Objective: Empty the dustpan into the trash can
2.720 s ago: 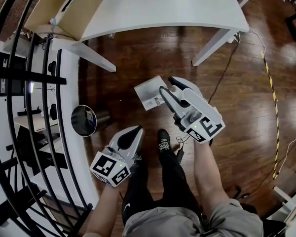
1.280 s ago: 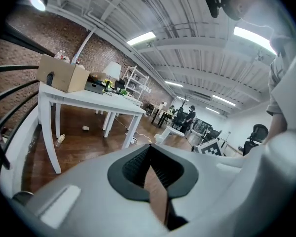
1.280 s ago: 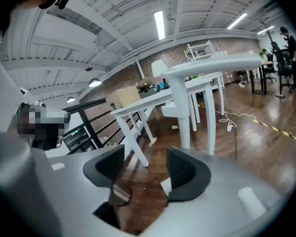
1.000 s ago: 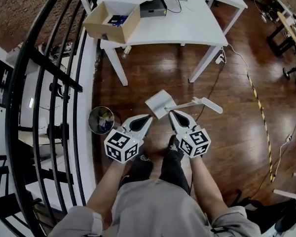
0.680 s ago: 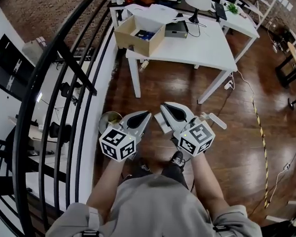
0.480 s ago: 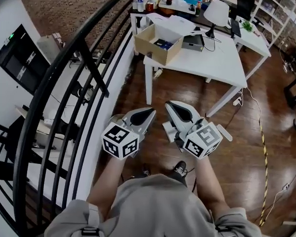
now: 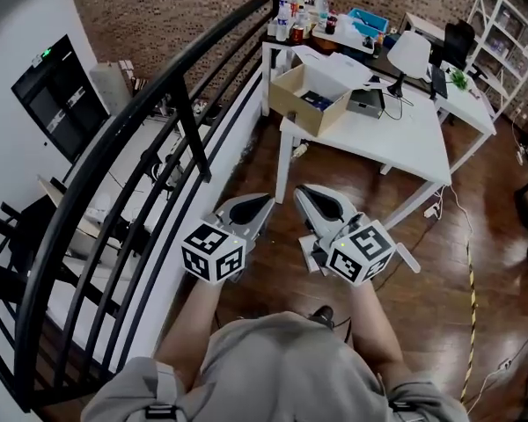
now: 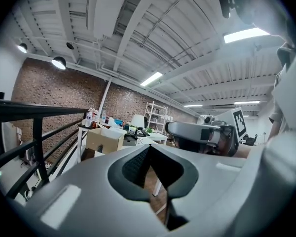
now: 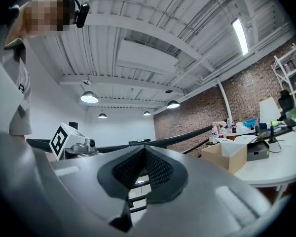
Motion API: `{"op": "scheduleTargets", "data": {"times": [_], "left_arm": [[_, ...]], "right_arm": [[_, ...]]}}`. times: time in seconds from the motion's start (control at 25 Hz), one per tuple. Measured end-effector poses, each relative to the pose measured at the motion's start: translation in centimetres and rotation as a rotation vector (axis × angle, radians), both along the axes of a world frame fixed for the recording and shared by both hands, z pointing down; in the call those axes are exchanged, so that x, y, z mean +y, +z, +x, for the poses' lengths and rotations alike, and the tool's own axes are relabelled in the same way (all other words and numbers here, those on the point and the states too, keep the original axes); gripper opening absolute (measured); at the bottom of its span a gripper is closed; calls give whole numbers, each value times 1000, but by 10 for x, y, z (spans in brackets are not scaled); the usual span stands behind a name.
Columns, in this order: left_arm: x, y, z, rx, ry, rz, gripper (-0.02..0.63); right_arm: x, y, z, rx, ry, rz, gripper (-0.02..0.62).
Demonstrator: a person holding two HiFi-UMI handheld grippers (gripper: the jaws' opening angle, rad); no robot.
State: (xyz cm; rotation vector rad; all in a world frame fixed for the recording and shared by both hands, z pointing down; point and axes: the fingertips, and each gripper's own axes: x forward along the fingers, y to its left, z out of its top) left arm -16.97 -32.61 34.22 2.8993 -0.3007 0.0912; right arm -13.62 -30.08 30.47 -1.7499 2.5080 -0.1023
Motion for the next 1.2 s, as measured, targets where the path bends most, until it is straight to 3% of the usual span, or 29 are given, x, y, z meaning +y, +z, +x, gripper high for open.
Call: {"op": "scheduleTargets", "data": {"times": [1.2], "left_arm": [[-7,-1,-3,-7,0,-2,6]], "right_arm": [[-7,0,6,-28,30,-5,0]]}}
